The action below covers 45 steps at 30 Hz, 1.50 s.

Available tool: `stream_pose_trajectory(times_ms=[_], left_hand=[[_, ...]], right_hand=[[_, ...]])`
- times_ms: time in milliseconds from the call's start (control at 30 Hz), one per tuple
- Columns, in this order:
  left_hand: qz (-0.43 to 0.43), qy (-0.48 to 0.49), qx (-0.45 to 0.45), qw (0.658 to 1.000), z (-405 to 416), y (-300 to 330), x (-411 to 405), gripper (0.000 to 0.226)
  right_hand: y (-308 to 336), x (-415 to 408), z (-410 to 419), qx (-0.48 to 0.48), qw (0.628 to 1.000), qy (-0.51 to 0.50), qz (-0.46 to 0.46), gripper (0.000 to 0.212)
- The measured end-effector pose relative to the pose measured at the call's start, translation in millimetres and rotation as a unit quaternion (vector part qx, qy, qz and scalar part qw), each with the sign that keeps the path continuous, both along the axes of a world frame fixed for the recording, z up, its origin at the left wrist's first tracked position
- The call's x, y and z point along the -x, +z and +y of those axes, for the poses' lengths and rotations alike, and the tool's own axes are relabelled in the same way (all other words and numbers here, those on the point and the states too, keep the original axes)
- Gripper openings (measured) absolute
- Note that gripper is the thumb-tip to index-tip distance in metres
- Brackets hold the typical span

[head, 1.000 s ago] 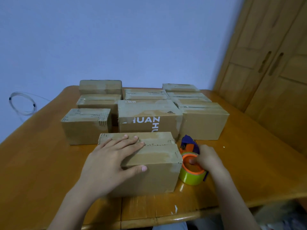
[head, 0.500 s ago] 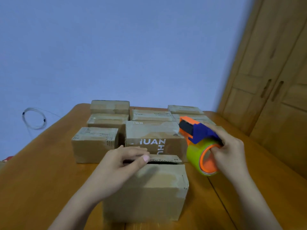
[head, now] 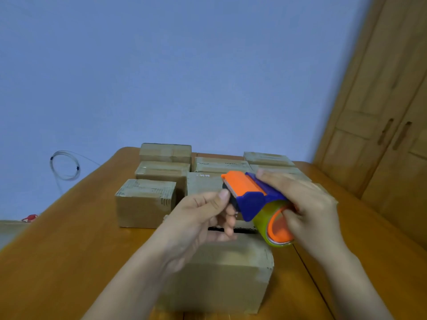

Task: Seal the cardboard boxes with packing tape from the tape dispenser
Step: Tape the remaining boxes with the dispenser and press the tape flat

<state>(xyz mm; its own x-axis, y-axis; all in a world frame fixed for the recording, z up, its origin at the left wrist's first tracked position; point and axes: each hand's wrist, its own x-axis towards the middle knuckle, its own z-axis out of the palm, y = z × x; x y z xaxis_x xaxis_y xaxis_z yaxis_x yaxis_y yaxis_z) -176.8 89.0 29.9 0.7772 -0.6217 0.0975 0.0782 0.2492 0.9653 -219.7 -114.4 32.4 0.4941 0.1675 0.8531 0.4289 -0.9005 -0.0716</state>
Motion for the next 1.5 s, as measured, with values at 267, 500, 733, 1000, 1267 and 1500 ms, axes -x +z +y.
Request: stream_pose_trajectory(times_ms=[267, 500, 733, 1000, 1267, 1500], left_hand=[[-0.051, 0.015, -0.074, 0.996, 11, 9, -10, 0.029], [-0.076, 0.102, -0.158, 0.979, 11, 8, -24, 0.044], [-0.114, 0.067, -0.217, 0.967, 18, -2, -37, 0.038], [-0.102, 0.099, -0.256, 0.956, 87, -17, -58, 0.057], [-0.125, 0.093, -0.219, 0.963, 100, -34, -66, 0.068], [-0.127, 0.08, -0.216, 0.965, 104, -38, -72, 0.066]], right_hand=[[5, -10, -14, 0.147, 0.987, -0.061, -0.033, 0.058], [-5, -19, -20, 0.259, 0.962, -0.089, 0.0, 0.097], [-10, -1, -36, 0.266, 0.96, -0.039, 0.082, 0.106], [-19, 19, -109, 0.227, 0.955, -0.107, 0.156, 0.115], [-18, 17, -107, 0.246, 0.947, -0.098, 0.179, 0.108], [-21, 15, -112, 0.224, 0.953, -0.062, 0.194, 0.102]])
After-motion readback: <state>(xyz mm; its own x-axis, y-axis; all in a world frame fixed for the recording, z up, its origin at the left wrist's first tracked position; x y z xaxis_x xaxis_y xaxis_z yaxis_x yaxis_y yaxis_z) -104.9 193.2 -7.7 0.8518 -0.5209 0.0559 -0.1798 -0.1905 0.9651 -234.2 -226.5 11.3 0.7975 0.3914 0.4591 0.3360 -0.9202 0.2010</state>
